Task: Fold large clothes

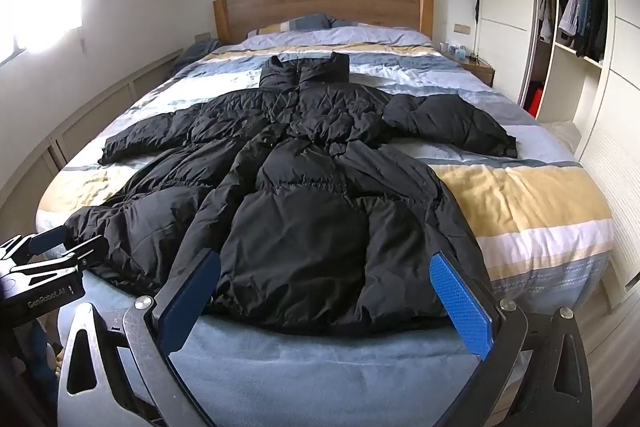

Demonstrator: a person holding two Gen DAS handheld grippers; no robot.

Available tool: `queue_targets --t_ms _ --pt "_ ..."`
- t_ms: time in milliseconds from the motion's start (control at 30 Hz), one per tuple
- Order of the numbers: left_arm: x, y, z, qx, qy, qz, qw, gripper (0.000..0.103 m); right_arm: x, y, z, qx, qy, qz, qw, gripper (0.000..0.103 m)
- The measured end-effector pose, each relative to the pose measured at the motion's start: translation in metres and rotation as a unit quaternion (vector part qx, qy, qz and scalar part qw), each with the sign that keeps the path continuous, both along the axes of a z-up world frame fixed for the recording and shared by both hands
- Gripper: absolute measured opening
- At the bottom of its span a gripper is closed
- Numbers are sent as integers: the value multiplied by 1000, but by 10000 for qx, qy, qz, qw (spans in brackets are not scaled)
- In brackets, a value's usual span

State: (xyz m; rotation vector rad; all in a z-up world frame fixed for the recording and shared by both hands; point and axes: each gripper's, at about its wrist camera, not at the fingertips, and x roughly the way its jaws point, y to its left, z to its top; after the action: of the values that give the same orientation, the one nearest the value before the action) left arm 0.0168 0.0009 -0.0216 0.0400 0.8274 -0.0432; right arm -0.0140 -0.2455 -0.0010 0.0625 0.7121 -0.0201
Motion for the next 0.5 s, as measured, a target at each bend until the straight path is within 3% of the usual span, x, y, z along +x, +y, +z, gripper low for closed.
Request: queue_targets --t_ms 333,500 --pt "15 -1 -14 19 365 -139 9992 86 15 0 -10 -27 231 2 9997 103" --pt "30 4 -9 -40 282 -102 9995 86 29 -2 -10 -24 308 -21 9995 103"
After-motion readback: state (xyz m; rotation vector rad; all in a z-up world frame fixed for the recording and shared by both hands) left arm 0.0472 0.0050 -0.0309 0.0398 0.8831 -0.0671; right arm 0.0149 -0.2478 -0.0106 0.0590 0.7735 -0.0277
